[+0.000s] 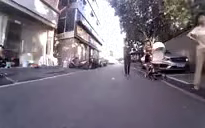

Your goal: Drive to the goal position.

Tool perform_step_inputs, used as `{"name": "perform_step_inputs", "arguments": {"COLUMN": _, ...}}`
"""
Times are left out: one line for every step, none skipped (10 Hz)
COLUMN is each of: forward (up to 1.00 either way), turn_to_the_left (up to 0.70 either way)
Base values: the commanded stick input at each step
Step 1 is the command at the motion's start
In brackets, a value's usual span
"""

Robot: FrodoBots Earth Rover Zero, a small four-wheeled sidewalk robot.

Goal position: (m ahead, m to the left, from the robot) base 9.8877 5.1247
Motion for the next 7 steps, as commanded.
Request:
{"name": "perform_step_inputs", "arguments": {"forward": 0.7, "turn_to_the_left": 0.0}}
{"name": "perform_step_inputs", "arguments": {"forward": 0.7, "turn_to_the_left": 0.0}}
{"name": "perform_step_inputs", "arguments": {"forward": 0.7, "turn_to_the_left": 0.0}}
{"name": "perform_step_inputs", "arguments": {"forward": 0.7, "turn_to_the_left": 0.0}}
{"name": "perform_step_inputs", "arguments": {"forward": 0.7, "turn_to_the_left": 0.0}}
{"name": "perform_step_inputs", "arguments": {"forward": 0.7, "turn_to_the_left": 0.0}}
{"name": "perform_step_inputs", "arguments": {"forward": 0.7, "turn_to_the_left": 0.0}}
